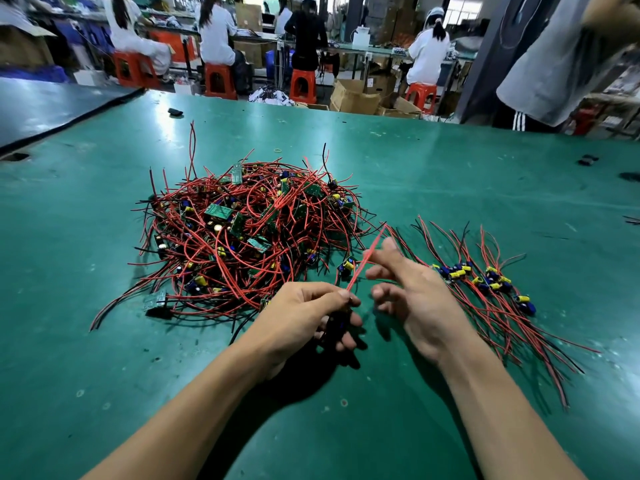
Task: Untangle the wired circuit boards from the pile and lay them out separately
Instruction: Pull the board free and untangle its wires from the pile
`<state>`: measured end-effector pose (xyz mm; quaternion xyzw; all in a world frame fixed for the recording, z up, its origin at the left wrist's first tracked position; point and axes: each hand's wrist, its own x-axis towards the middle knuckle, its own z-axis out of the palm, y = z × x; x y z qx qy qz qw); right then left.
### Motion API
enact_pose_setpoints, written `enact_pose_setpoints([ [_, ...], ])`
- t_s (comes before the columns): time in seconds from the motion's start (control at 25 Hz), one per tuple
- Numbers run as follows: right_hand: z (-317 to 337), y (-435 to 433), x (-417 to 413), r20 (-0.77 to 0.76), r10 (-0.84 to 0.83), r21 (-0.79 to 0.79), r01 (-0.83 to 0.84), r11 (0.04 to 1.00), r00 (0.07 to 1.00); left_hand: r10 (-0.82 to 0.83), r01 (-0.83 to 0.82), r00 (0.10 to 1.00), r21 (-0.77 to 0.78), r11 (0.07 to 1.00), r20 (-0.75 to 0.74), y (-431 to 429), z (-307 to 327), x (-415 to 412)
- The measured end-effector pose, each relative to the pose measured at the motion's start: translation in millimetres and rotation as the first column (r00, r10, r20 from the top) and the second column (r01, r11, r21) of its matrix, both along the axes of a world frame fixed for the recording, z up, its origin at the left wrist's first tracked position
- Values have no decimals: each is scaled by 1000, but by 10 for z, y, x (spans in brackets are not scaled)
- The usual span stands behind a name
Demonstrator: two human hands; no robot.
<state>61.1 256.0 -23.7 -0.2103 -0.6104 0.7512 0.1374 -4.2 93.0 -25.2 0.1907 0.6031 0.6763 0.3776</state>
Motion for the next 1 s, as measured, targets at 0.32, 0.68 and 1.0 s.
enact_pose_setpoints([
  [0.32,-48,-197,29,30,233,167,-235,958,972,-20,21,998,13,1000,-59,13,-20,-26],
  [0.68,24,151,-4,-34,-283,-132,277,952,958,-269,267,961,-34,963,-71,9,1,21],
  [1.0,46,223,12,-21,-255,-362,231,903,967,-69,65,988,33,997,141,55,55,46],
])
